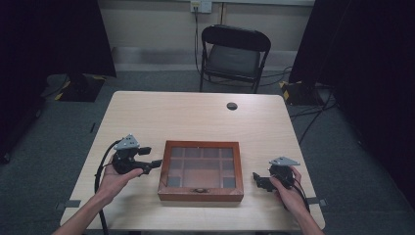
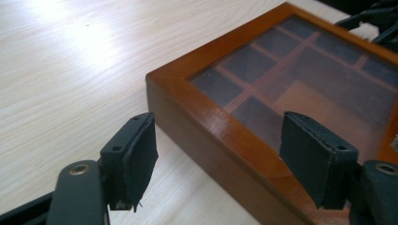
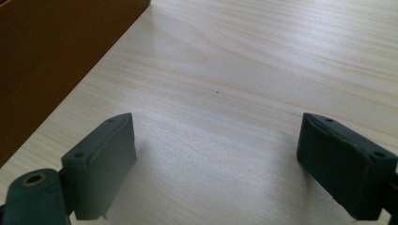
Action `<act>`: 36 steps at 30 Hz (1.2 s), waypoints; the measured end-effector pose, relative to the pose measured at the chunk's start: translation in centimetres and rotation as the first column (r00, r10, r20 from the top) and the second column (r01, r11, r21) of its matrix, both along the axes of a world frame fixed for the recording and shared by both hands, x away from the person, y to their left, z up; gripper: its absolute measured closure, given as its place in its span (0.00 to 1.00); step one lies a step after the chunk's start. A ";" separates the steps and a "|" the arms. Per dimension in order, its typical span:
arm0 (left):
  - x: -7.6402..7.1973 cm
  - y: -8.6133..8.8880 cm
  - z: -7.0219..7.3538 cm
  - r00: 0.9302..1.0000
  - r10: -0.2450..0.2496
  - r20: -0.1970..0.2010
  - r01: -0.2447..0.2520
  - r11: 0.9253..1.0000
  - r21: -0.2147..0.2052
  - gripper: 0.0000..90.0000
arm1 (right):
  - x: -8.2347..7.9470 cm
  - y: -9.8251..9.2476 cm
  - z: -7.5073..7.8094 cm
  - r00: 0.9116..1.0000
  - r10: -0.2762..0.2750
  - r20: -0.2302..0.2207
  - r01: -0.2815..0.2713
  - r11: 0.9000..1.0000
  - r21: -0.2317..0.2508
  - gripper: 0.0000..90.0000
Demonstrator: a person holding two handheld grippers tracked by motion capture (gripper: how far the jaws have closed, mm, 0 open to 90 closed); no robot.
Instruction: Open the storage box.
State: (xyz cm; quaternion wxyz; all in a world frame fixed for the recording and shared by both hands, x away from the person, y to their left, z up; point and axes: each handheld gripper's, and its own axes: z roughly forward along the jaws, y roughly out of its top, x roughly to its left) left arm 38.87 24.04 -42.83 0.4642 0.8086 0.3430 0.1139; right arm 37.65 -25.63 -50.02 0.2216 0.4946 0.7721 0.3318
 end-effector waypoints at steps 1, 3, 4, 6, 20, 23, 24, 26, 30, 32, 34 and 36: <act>-0.1 -0.1 0.1 1.000 0.001 -0.005 -0.001 1.000 -0.010 0.31 | 0.0 0.0 0.0 1.000 0.000 0.000 0.000 1.000 0.000 0.13; -0.2 -0.2 0.2 1.000 -0.008 -0.006 0.007 1.000 -0.020 0.33 | 0.0 0.0 0.0 1.000 0.000 0.000 0.000 1.000 0.000 0.13; -0.3 -0.3 0.3 1.000 -0.015 -0.007 0.015 1.000 -0.016 0.33 | 0.0 0.0 0.0 1.000 0.000 0.000 0.000 1.000 0.000 0.13; -0.4 -0.5 0.4 1.000 -0.028 -0.009 0.028 1.000 -0.013 0.34 | 0.0 0.0 0.0 1.000 0.000 0.000 0.000 1.000 0.000 0.13; -1.1 -2.5 1.0 0.996 -0.087 -0.011 0.087 0.995 -0.040 0.35 | 0.0 0.0 0.0 1.000 0.000 0.000 0.000 1.000 0.000 0.13; -1.0 -2.9 1.0 0.995 -0.101 -0.026 0.099 0.994 -0.045 0.34 | 0.0 0.0 0.0 1.000 0.000 0.000 0.000 1.000 0.000 0.13; -1.0 -3.1 1.0 0.994 -0.109 -0.028 0.107 0.993 -0.046 0.34 | 0.0 0.0 0.0 1.000 0.000 0.001 0.000 1.000 0.000 0.13; -1.0 -3.4 1.1 0.992 -0.120 -0.030 0.119 0.992 -0.051 0.35 | 0.0 0.0 0.0 1.000 0.000 0.000 0.000 1.000 0.000 0.13; -1.1 -4.2 1.4 0.988 -0.149 -0.032 0.147 0.987 -0.062 0.34 | 0.0 0.0 0.0 1.000 0.000 0.000 0.000 1.000 0.000 0.13; -1.2 -4.6 1.5 0.987 -0.155 -0.035 0.152 0.986 -0.063 0.35 | 0.0 0.0 0.0 1.000 0.000 0.000 0.000 1.000 0.000 0.13; -1.2 -5.0 1.4 0.986 -0.164 -0.040 0.162 0.985 -0.056 0.35 | 0.0 0.0 0.0 1.000 0.000 0.000 0.000 1.000 0.000 0.13; -1.3 -5.6 1.4 0.983 -0.182 -0.037 0.180 0.983 -0.045 0.35 | 0.0 0.0 0.0 1.000 0.000 0.000 0.000 1.000 0.000 0.13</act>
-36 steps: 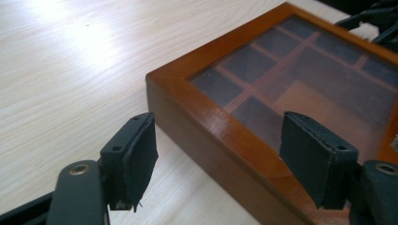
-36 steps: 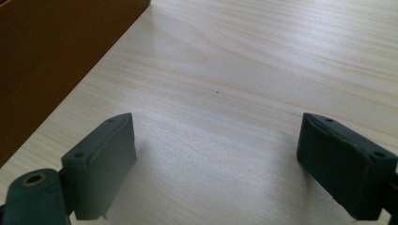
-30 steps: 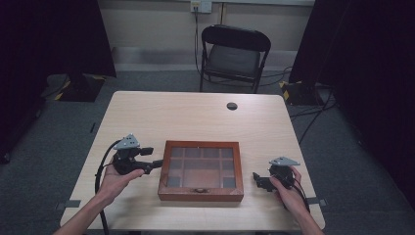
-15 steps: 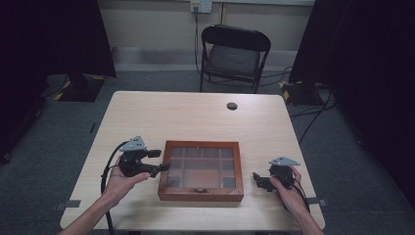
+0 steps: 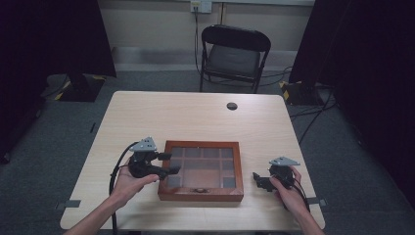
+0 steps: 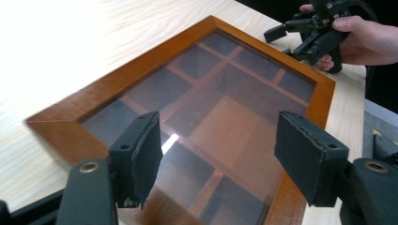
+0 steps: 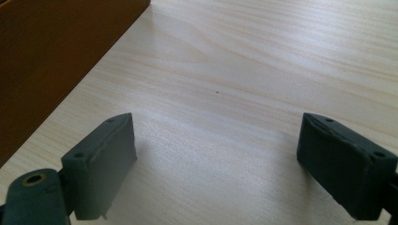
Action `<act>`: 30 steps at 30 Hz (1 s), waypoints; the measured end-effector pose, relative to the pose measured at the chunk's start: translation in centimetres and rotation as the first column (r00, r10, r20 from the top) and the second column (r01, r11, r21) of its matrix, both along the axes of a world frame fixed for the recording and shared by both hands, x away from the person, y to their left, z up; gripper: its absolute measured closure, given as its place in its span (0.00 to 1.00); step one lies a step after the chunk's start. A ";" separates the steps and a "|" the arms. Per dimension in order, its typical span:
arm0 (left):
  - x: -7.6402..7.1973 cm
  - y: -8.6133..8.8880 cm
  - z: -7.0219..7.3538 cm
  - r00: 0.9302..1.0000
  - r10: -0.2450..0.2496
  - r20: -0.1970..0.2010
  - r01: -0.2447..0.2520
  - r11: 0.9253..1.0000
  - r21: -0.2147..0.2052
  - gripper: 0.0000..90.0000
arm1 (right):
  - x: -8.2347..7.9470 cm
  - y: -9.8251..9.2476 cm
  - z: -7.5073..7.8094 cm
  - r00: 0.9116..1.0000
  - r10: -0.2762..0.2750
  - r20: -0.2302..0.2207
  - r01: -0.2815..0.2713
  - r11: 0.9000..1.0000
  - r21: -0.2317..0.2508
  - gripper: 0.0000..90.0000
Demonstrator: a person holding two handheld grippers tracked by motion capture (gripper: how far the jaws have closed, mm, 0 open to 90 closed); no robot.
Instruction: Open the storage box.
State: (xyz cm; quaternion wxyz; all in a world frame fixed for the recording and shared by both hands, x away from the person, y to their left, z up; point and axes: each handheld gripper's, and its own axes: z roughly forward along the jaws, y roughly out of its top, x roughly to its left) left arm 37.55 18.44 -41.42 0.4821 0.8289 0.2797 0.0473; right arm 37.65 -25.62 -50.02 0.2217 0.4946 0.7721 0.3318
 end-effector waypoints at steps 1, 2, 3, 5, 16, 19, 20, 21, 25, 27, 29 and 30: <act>-0.1 -0.4 0.0 1.000 -0.003 -0.002 0.003 1.000 0.001 0.35 | 0.0 0.0 0.0 1.000 0.000 0.000 0.000 1.000 0.000 0.13; -0.1 -0.6 0.0 1.000 -0.016 -0.003 0.016 1.000 0.004 0.35 | 0.0 0.0 0.0 1.000 0.000 0.000 0.000 1.000 0.000 0.13; -0.2 -0.9 0.0 1.000 -0.024 -0.011 0.024 1.000 0.000 0.35 | 0.0 0.0 0.0 1.000 0.000 0.000 0.000 1.000 0.000 0.13; -0.3 -1.5 0.0 0.999 -0.038 -0.013 0.039 0.999 0.011 0.35 | 0.0 0.0 0.0 1.000 0.000 0.000 0.000 1.000 0.000 0.12; -0.9 -4.4 0.4 0.992 -0.129 -0.008 0.129 0.991 0.046 0.46 | 0.0 0.0 0.0 1.000 0.005 -0.003 -0.004 1.000 0.004 0.12; -1.3 -5.1 0.2 0.987 -0.158 -0.010 0.158 0.986 0.056 0.47 | 0.0 0.0 0.0 1.000 0.005 -0.003 -0.005 1.000 0.004 0.13; -1.4 -5.3 0.1 0.985 -0.171 -0.014 0.171 0.984 0.050 0.50 | 0.0 0.0 0.0 1.000 0.005 -0.003 -0.005 1.000 0.004 0.13; -1.5 -5.4 0.0 0.983 -0.181 -0.014 0.181 0.982 0.050 0.52 | 0.0 0.0 0.0 1.000 0.005 -0.003 -0.005 1.000 0.004 0.13; -2.1 -6.0 -0.4 0.974 -0.226 -0.017 0.227 0.973 0.035 0.59 | 0.0 0.0 0.0 1.000 0.005 -0.003 -0.005 1.000 0.005 0.13; -2.2 -6.3 -0.6 0.968 -0.250 -0.021 0.251 0.967 0.034 0.65 | 0.0 0.0 0.0 1.000 0.005 -0.003 -0.005 1.000 0.006 0.13; -2.2 -6.5 -0.7 0.963 -0.269 -0.031 0.270 0.962 0.035 0.69 | 0.0 0.0 0.0 1.000 0.006 -0.003 -0.006 1.000 0.005 0.13; -2.3 -6.6 -0.8 0.961 -0.276 -0.034 0.277 0.960 0.041 0.73 | 0.0 0.0 0.0 1.000 0.006 -0.003 -0.006 1.000 0.005 0.13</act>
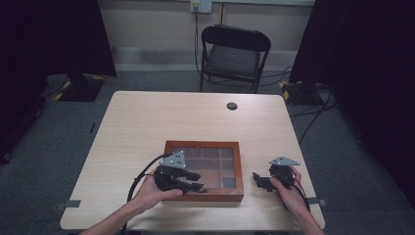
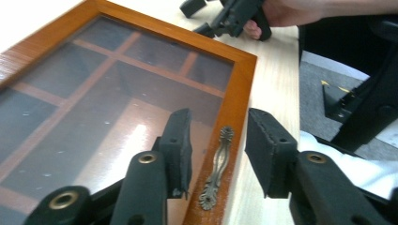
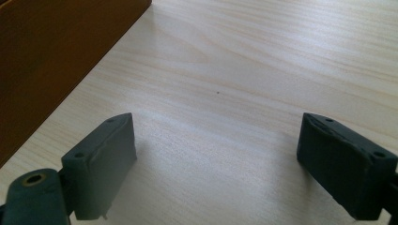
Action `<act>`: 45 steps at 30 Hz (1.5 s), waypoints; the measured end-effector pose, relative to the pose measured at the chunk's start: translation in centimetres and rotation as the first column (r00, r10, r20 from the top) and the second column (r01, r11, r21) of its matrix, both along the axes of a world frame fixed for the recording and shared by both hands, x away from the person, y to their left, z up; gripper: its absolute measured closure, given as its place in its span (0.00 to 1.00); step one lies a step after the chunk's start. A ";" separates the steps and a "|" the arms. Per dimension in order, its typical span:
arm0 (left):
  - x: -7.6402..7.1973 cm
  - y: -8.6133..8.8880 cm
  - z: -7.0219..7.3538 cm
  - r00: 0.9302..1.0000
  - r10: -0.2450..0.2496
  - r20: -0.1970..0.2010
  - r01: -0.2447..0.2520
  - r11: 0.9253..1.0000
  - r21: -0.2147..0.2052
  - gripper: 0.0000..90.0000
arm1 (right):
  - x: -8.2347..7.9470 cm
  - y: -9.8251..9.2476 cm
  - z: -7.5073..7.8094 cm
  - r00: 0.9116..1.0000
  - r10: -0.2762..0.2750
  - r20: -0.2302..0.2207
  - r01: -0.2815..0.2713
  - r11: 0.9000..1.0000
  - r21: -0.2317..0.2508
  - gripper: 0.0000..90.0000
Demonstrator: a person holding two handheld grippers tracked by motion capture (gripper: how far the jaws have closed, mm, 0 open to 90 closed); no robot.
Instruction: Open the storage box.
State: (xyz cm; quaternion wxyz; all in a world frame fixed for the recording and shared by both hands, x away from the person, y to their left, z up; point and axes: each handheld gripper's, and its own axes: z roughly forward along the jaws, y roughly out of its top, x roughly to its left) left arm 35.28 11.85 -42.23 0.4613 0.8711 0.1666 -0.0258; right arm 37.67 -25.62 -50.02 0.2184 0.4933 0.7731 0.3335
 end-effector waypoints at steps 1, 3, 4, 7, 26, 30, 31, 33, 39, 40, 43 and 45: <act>0.0 -0.1 -0.1 1.000 -0.006 -0.006 0.006 1.000 0.000 0.74 | 0.0 0.0 0.0 1.000 0.000 0.000 0.000 1.000 0.001 0.13; 0.0 -0.3 -0.4 1.000 -0.010 -0.018 0.010 1.000 0.000 0.76 | 0.0 0.0 0.0 1.000 0.000 0.000 0.000 1.000 0.001 0.13; 0.0 -0.4 -0.6 1.000 -0.011 -0.026 0.011 1.000 0.006 0.77 | 0.0 0.0 0.0 1.000 0.000 0.000 0.000 1.000 0.001 0.13; 0.1 -0.6 -1.0 0.999 -0.012 -0.039 0.013 1.000 0.023 0.79 | 0.0 0.0 0.0 1.000 0.000 0.000 0.000 1.000 0.001 0.13; -0.2 -1.2 -1.8 1.000 -0.017 0.002 0.017 0.998 0.052 0.89 | 0.0 0.0 0.0 1.000 0.001 0.000 -0.001 1.000 0.000 0.13; -0.4 -1.2 -1.9 1.000 -0.007 0.010 0.006 0.999 0.049 0.90 | 0.0 0.0 0.0 1.000 0.001 0.001 -0.001 1.000 0.000 0.13; -0.4 -1.2 -1.8 1.000 -0.006 0.009 0.006 0.999 0.052 0.90 | 0.0 0.0 0.0 1.000 0.001 0.001 -0.001 1.000 -0.001 0.13; -0.3 -1.2 -1.8 1.000 -0.014 0.004 0.013 0.998 0.058 0.90 | 0.0 0.0 0.0 1.000 0.001 0.001 -0.001 1.000 0.000 0.13; 0.0 -1.3 -1.7 1.000 -0.013 -0.017 0.014 0.998 0.067 0.90 | 0.0 0.0 0.0 1.000 0.001 0.000 -0.001 1.000 0.000 0.13; 0.0 -1.3 -1.6 1.000 -0.016 -0.021 0.017 0.997 0.069 0.90 | 0.0 0.0 0.0 1.000 0.001 0.000 -0.001 1.000 0.000 0.13; 0.1 -1.3 -1.5 0.999 -0.016 -0.032 0.018 0.997 0.077 0.90 | 0.0 0.0 0.0 1.000 0.000 0.000 0.000 1.000 0.001 0.13; 0.2 -1.3 -1.4 0.999 -0.014 -0.039 0.016 0.998 0.067 0.90 | 0.0 0.0 0.0 1.000 0.000 0.000 0.000 1.000 0.001 0.13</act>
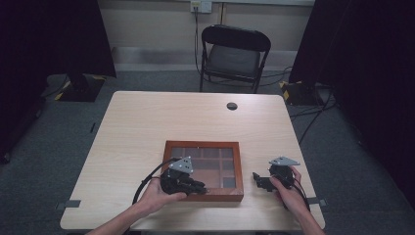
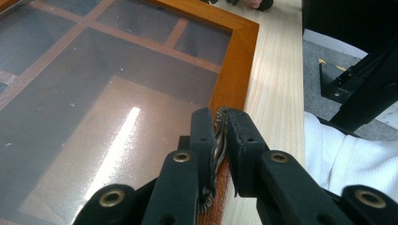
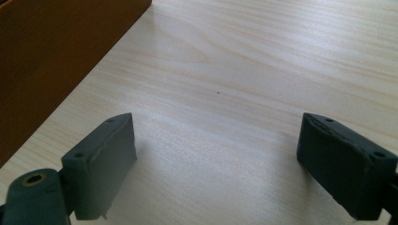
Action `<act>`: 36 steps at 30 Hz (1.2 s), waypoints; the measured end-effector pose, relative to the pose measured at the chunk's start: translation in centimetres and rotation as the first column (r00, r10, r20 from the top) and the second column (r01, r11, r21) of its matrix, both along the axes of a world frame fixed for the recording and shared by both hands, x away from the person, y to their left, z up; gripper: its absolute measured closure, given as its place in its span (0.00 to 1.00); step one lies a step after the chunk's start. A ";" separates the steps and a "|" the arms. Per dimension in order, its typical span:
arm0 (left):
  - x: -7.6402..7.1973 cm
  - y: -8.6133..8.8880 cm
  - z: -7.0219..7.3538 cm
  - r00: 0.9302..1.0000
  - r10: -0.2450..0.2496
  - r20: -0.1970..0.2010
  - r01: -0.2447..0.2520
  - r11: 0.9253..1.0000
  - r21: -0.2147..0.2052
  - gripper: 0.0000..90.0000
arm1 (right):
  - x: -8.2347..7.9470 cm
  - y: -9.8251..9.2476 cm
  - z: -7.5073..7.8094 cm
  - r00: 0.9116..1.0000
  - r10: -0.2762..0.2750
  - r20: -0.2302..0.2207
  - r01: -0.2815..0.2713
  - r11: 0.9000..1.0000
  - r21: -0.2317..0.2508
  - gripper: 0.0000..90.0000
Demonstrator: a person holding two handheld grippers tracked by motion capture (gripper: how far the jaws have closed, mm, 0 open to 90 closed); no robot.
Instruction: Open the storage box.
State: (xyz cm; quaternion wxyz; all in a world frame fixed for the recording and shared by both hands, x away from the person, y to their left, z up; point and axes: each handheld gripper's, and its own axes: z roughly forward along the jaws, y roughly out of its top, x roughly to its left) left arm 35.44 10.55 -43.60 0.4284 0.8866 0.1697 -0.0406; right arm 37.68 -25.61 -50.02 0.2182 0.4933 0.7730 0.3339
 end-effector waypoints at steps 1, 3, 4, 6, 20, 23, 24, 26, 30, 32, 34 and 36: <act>0.0 0.0 0.1 1.000 0.000 -0.001 0.000 1.000 -0.009 0.90 | 0.0 0.0 0.0 1.000 0.000 0.000 0.000 1.000 0.000 0.13; 0.1 0.2 0.4 1.000 0.000 -0.007 0.000 1.000 -0.021 0.90 | 0.0 0.0 0.0 1.000 0.000 0.000 0.000 1.000 -0.001 0.13; 0.2 0.2 0.6 1.000 -0.003 -0.008 0.003 1.000 -0.025 0.90 | 0.0 0.0 0.0 1.000 0.000 0.000 0.000 1.000 0.000 0.13; 0.2 0.3 0.8 1.000 -0.002 -0.007 0.002 0.999 -0.036 0.90 | 0.0 0.0 0.0 1.000 0.000 0.000 0.000 1.000 0.000 0.13; 0.7 0.2 2.6 1.000 0.011 -0.024 -0.012 0.999 -0.037 0.90 | 0.0 0.0 0.0 1.000 0.000 0.000 0.000 1.000 0.000 0.13; 0.7 0.1 2.9 0.999 0.012 -0.031 -0.013 1.000 -0.022 0.90 | 0.0 0.0 0.0 1.000 0.000 0.000 0.000 1.000 0.000 0.13; 0.7 0.0 3.0 0.999 0.020 -0.029 -0.021 1.000 -0.015 0.90 | 0.0 0.0 0.0 1.000 0.000 0.000 0.000 1.000 0.000 0.13; 0.9 0.0 3.1 0.999 0.011 -0.035 -0.011 1.000 -0.010 0.90 | 0.0 0.0 0.0 1.000 0.000 0.000 0.000 1.000 0.000 0.13; 1.0 0.0 3.5 0.999 0.019 -0.046 -0.020 1.000 -0.015 0.90 | 0.0 0.0 0.0 1.000 0.000 0.000 0.000 1.000 0.000 0.13; 1.1 0.0 3.7 0.998 0.034 -0.061 -0.035 0.999 -0.025 0.90 | 0.0 0.0 0.0 1.000 0.000 0.000 0.000 1.000 0.000 0.13; 1.1 0.1 3.9 0.997 0.036 -0.062 -0.037 0.999 -0.009 0.90 | 0.0 0.0 0.0 1.000 0.000 0.000 0.000 1.000 0.000 0.13; 1.2 0.1 4.1 0.997 0.040 -0.070 -0.041 0.999 -0.013 0.90 | 0.0 0.0 0.0 1.000 0.000 0.000 0.000 1.000 0.000 0.13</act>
